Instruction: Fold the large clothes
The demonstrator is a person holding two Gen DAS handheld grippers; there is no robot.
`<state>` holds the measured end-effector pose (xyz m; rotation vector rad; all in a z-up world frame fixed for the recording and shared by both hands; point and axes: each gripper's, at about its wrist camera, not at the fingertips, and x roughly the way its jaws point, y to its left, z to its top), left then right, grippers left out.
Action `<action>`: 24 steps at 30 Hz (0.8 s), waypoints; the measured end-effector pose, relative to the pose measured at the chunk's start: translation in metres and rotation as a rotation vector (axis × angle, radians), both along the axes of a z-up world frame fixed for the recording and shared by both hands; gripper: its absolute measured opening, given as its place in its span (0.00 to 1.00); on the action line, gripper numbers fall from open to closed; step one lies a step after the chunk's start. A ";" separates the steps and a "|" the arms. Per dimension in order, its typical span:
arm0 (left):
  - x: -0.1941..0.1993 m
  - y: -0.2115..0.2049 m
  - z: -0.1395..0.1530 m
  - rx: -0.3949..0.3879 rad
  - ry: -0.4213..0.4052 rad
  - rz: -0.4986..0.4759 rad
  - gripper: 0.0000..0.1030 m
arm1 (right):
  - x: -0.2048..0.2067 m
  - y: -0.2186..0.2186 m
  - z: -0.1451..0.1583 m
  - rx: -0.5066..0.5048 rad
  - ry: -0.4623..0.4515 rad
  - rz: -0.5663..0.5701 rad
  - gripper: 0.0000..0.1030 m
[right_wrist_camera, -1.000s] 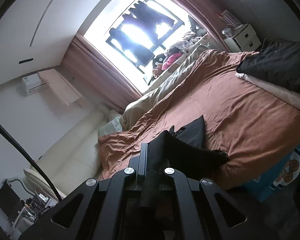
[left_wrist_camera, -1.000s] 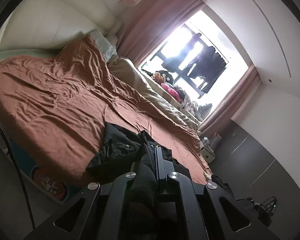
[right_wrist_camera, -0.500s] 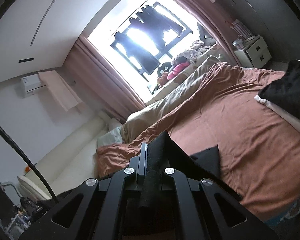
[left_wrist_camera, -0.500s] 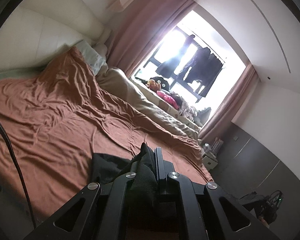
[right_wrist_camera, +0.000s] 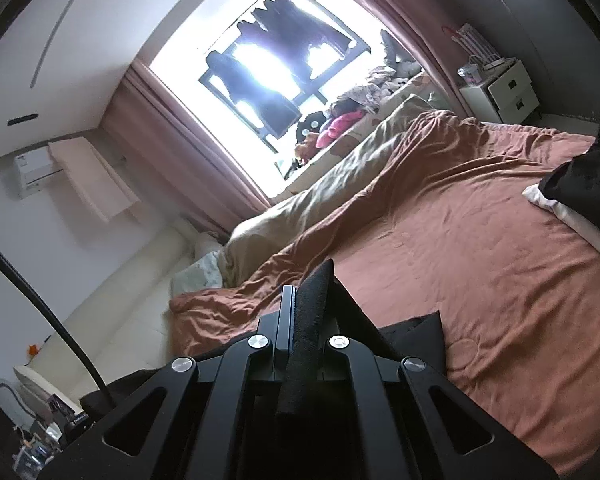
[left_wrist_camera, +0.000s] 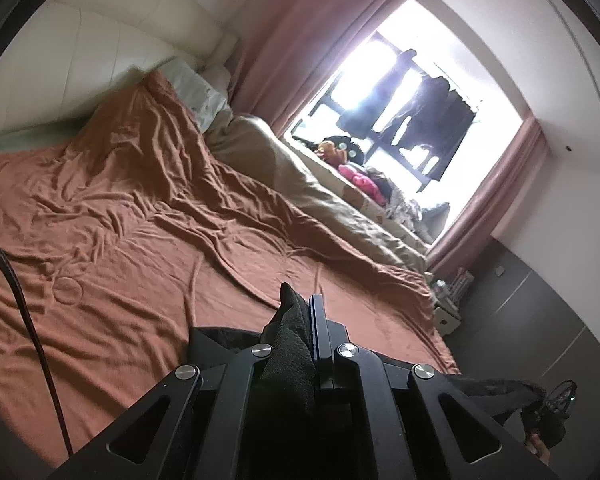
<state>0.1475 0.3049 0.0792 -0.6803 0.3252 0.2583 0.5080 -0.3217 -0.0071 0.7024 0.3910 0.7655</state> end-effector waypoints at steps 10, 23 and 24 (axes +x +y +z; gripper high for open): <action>0.088 0.032 -0.061 -0.018 0.142 -0.016 0.04 | 0.065 0.056 -0.015 -0.069 0.098 -0.014 0.00; 0.161 0.062 -0.137 -0.085 0.329 -0.055 0.07 | 0.098 0.099 -0.022 -0.212 0.250 -0.090 0.00; 0.165 0.064 -0.141 -0.092 0.343 -0.062 0.11 | 0.099 0.102 -0.020 -0.229 0.263 -0.091 0.00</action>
